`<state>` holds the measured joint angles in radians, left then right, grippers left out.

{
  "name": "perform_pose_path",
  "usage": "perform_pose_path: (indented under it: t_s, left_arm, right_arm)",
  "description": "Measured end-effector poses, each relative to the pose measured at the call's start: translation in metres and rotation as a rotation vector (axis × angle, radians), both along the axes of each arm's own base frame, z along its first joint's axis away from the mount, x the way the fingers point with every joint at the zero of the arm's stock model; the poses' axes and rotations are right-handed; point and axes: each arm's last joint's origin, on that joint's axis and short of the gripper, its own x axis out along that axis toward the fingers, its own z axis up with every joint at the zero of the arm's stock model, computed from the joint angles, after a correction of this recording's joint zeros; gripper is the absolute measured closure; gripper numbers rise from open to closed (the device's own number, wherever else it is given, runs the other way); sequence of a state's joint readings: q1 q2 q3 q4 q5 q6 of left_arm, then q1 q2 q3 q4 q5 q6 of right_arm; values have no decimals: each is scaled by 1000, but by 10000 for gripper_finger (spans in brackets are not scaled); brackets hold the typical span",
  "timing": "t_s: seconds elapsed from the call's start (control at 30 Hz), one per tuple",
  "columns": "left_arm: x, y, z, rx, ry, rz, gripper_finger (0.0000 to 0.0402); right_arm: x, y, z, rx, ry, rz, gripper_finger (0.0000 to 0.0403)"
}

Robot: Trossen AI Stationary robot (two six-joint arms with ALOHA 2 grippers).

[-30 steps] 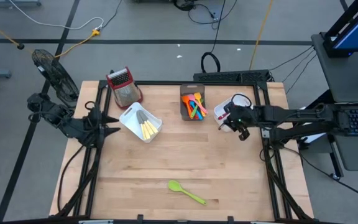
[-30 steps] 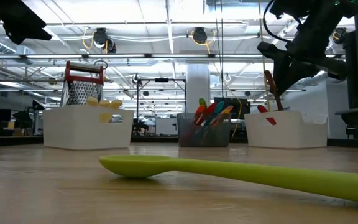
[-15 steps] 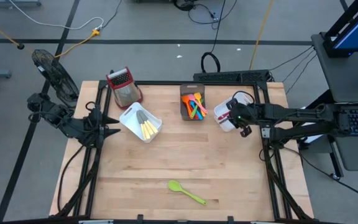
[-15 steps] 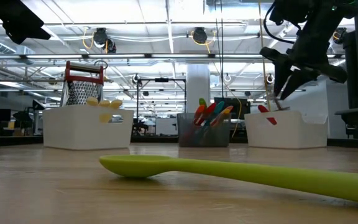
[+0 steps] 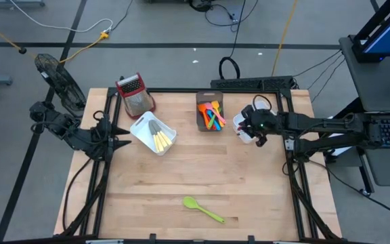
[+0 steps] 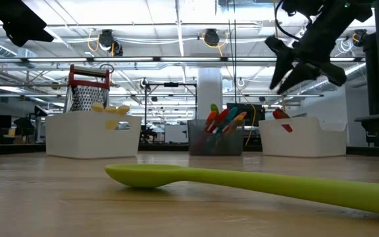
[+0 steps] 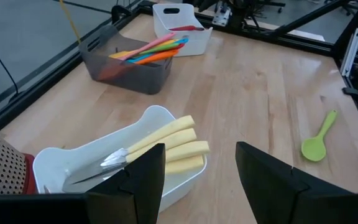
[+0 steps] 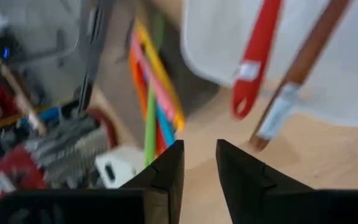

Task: Pick & Place Kitchen Items
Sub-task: Put the green serving spoon into the right white bin

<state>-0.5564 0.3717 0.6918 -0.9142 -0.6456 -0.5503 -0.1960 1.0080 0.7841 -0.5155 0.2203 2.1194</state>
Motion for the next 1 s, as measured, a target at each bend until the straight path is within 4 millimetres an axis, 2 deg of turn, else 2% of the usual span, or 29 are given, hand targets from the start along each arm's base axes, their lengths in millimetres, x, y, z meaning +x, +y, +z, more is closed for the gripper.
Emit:
perform_pose_path:
  t_s: [0.47,0.8,0.9,1.0]
  left_arm:
    - [0,0,0,-3,-4,12,201]
    - [2,-1,3,-62,-45,32,201]
    - [5,-4,10,-47,-96,-39,201]
    - [9,-11,20,-13,-162,-238,201]
  right_arm:
    - [23,24,25,-258,-239,195,399]
    - [44,50,33,-562,-297,424,402]
    - [56,58,35,-740,-309,526,400]
    - [66,68,38,-882,-360,587,397]
